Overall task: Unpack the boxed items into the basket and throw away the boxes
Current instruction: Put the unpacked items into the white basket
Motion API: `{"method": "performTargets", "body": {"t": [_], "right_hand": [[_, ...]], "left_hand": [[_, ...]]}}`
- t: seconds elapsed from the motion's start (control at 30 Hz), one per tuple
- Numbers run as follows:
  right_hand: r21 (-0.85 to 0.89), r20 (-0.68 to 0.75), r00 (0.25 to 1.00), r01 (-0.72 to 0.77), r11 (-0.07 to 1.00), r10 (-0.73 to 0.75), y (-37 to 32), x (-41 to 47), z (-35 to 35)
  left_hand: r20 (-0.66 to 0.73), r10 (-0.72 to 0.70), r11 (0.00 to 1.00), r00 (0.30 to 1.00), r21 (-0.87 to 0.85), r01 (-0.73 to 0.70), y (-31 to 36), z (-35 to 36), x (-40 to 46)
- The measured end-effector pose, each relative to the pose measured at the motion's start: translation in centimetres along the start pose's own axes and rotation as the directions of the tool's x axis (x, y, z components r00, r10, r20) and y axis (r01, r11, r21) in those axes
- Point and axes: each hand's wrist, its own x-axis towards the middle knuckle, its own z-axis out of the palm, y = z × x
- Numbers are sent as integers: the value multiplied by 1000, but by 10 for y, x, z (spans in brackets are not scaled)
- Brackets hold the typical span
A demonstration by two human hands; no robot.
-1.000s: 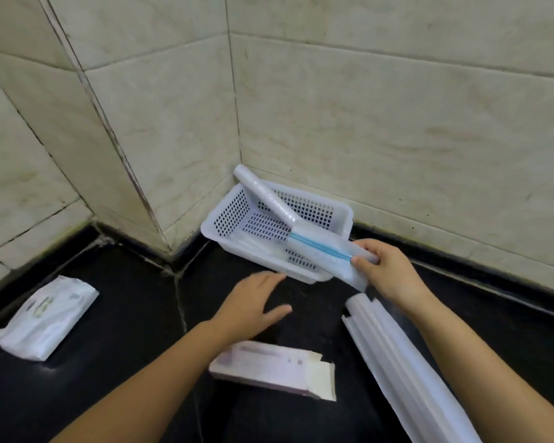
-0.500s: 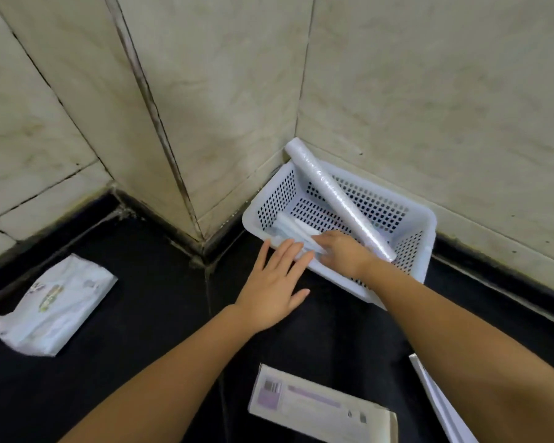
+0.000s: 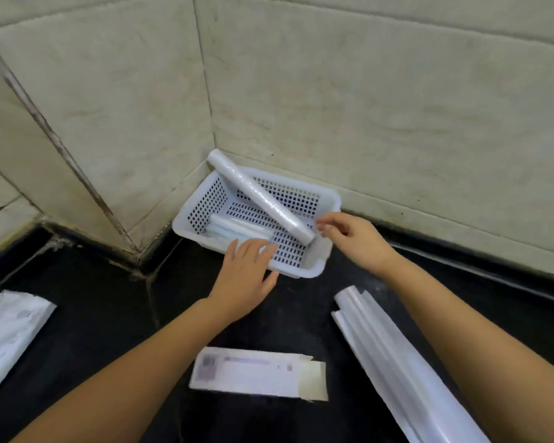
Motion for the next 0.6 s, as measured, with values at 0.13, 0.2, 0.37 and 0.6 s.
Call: {"method": "performTargets", "body": {"t": [0.13, 0.2, 0.37, 0.6], "right_hand": [[-67, -55, 980, -193, 979, 189, 52, -90, -23], [-191, -18, 959, -281, 940, 283, 76, -130, -18], [-429, 92, 884, -380, 819, 458, 105, -198, 23], [-226, 29, 888, -441, 869, 458, 120, -205, 32]], "left_hand": [[28, 435, 877, 900, -238, -416, 86, 17, -10], [256, 551, 834, 794, -202, -514, 116, 36, -20], [481, 461, 842, 746, 29, -539, 142, 65, -26], [279, 551, 785, 786, 145, -602, 150, 41, -32]]}}
